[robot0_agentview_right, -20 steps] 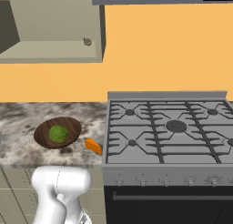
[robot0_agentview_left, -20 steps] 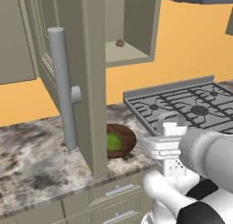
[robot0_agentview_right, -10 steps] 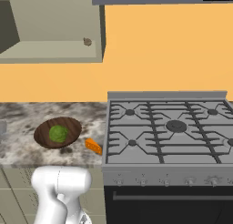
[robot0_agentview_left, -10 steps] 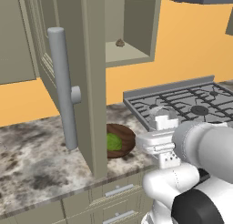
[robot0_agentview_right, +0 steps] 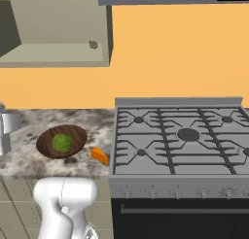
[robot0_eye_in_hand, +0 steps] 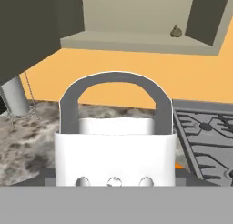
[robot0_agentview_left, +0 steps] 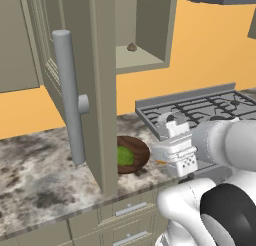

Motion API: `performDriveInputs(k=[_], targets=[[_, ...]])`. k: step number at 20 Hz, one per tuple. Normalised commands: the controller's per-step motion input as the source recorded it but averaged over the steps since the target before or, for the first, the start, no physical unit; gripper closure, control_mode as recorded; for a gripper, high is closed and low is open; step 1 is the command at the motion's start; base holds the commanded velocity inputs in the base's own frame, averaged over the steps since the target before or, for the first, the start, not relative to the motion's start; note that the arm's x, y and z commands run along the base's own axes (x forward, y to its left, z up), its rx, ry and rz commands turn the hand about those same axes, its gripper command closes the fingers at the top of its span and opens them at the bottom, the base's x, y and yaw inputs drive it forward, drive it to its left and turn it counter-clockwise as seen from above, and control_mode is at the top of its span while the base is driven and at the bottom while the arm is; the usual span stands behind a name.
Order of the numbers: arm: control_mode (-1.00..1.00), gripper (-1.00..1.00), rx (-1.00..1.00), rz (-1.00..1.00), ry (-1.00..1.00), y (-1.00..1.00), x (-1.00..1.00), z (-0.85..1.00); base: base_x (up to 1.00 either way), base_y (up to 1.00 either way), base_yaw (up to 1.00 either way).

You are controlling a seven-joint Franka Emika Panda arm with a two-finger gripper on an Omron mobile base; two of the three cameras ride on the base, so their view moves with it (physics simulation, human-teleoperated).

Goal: Pick the cheese from the fridge and the cheese grater from the cabinet and place them next to the salad bowl.

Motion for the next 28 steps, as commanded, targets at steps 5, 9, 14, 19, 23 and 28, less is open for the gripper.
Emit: performDriveInputs(k=[5, 9, 14, 19, 23, 28], targets=[[-1.00, 1.00, 0.05, 0.21, -0.46, 0.00, 0.00, -1.00, 0.00, 0.00, 0.00], [-1.00, 1.00, 0.18, 0.09, -0.31, 0.00, 0.37, -0.98, 0.00, 0.00, 0.00], [-1.00, 1.00, 0.08, 0.18, -0.10, -0.29, 0.78, -0.66, 0.00, 0.00, 0.00], [-1.00, 1.00, 0.01, 0.31, -0.09, -0.52, 0.20, -0.40, 0.00, 0.00, 0.00], [-1.00, 1.00, 0.06, 0.26, -0.16, -0.58, 0.00, -0.43, 0.00, 0.00, 0.00], [-1.00, 1.00, 0.18, 0.19, -0.15, -0.61, 0.00, -0.47, 0.00, 0.00, 0.00]])
